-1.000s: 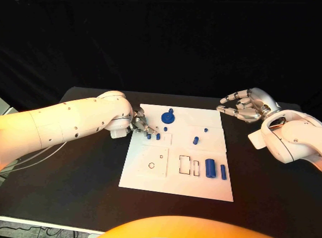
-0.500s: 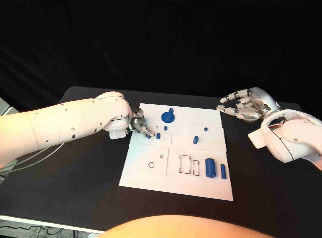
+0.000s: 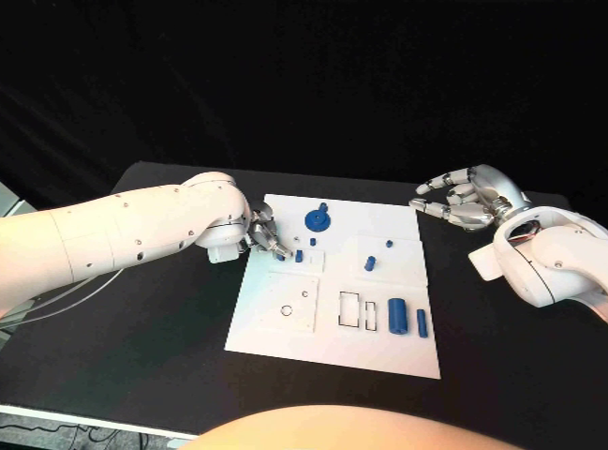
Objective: Assemble the parts on the task board
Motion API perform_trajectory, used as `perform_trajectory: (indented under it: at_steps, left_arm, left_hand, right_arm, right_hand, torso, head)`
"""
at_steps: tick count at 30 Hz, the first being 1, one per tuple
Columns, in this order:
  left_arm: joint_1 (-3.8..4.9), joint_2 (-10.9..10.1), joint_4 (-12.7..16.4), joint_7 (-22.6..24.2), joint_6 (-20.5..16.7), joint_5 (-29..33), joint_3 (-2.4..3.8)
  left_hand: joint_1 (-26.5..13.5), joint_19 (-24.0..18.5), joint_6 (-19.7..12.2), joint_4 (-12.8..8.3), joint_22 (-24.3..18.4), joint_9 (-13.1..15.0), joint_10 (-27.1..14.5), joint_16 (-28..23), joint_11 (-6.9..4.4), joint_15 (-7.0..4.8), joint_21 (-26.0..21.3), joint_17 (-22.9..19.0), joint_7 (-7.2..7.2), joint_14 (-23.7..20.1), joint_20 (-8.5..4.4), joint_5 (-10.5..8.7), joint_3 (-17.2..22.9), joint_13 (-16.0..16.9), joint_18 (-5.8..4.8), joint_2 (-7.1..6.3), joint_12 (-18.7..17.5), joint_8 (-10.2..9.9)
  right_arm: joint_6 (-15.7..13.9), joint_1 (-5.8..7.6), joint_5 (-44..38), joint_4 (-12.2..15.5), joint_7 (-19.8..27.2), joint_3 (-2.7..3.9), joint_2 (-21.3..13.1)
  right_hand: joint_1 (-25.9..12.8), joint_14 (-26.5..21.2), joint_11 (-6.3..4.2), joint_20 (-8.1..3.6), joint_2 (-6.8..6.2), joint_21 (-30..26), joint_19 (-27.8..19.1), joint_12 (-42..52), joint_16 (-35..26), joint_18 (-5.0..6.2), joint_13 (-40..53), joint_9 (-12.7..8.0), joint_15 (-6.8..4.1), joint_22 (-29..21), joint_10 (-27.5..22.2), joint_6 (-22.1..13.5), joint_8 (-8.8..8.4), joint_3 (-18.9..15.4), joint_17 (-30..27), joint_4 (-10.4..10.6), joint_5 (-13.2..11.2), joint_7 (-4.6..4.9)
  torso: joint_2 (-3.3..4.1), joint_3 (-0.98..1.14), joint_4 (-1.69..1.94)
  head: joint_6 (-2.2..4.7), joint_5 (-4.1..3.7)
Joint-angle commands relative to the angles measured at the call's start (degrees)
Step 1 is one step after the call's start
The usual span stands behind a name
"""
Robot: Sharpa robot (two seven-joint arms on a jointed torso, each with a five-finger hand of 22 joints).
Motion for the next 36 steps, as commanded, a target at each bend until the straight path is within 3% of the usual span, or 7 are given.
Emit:
perform_trajectory:
  at_steps: [1,11,21,28,36]
  left_arm:
    - [-0.13,0.0,0.2,0.4,0.2,0.9,-0.05]
    - [-0.14,-0.1,0.2,-0.1,1.3,0.9,-0.04]
    - [-0.16,-0.1,0.2,-0.3,1.2,0.7,-0.04]
    - [-0.18,-0.1,0.3,-0.2,0.9,0.7,-0.03]
    - [-0.2,-0.2,0.4,0.0,0.5,1.0,-0.01]
  left_hand:
    - [-0.1,0.0,0.4,0.0,0.6,-0.1,-0.2,-0.1,-0.16,0.16,-0.4,9.9,0.08,4.5,-0.07,0.1,0.4,0.0,0.78,-0.23,0.1,-0.3]
    - [-5.3,0.1,0.8,0.1,0.7,-0.1,0.1,0.1,0.04,0.33,-0.4,10.3,0.26,4.6,0.03,-0.06,-0.4,-0.3,0.77,-1.73,0.3,0.1]
    - [-5.7,0.2,0.8,0.1,0.9,-0.1,0.1,0.2,0.03,0.34,-0.3,10.4,0.24,4.6,0.03,-0.05,-0.6,-0.2,0.74,-1.76,0.4,0.1]
    - [-4.5,0.2,0.8,-0.1,0.8,0.0,0.2,0.2,-0.18,0.2,-0.4,10.4,-0.01,4.6,0.01,0.16,0.1,-0.3,0.76,-1.42,0.4,0.2]
    - [-0.1,0.2,0.4,-0.2,0.9,0.1,0.0,0.2,-0.43,-0.03,-0.4,10.4,-0.23,4.6,-0.11,0.24,5.2,-0.6,0.76,-1.16,0.3,0.5]
  right_arm:
    - [0.3,-0.05,-0.2,0.0,0.4,0.01,0.0]
    - [0.2,-0.08,-0.2,0.0,0.4,0.01,0.0]
    - [0.3,-0.13,-0.2,0.0,0.5,0.0,0.1]
    - [0.3,-0.17,-0.2,0.0,0.5,0.0,0.1]
    - [0.4,-0.24,-0.2,-0.1,0.4,0.0,0.1]
  right_hand:
    - [-0.7,5.6,-0.34,-0.43,0.05,-0.3,5.3,-0.3,-0.3,-0.01,10.2,-0.1,-0.21,14.2,1.0,-0.6,0.21,0.4,13.8,0.0,0.4,-0.02]
    - [-0.7,5.7,-0.34,-0.43,0.05,-0.3,5.3,-0.3,-0.3,0.0,10.2,-0.1,-0.21,14.2,1.0,-0.6,0.23,0.5,13.9,0.0,0.4,-0.02]
    - [-0.7,5.7,-0.34,-0.43,0.05,-0.3,5.3,-0.3,-0.3,0.0,10.2,-0.1,-0.21,14.2,1.0,-0.6,0.23,0.5,13.9,0.0,0.4,-0.02]
    - [-0.7,5.7,-0.34,-0.43,0.05,-0.3,5.3,-0.3,-0.3,0.0,10.2,-0.1,-0.21,14.2,1.0,-0.6,0.23,0.5,13.9,0.0,0.4,-0.02]
    - [-0.8,5.6,-0.34,-0.44,0.03,-0.3,5.3,-0.3,-0.3,0.01,10.2,-0.1,-0.22,14.2,1.1,-0.6,0.27,0.5,13.8,0.0,0.4,-0.02]
  torso:
    - [0.0,0.02,-0.02]
    - [-0.04,0.01,-0.01]
    - [0.0,-0.03,-0.01]
    - [0.0,0.01,0.01]
    - [-0.01,0.01,-0.02]
  head:
    - [-0.04,-0.04]
    - [0.08,-0.04]
    - [0.08,-0.04]
    - [0.06,-0.07]
    - [0.04,-0.02]
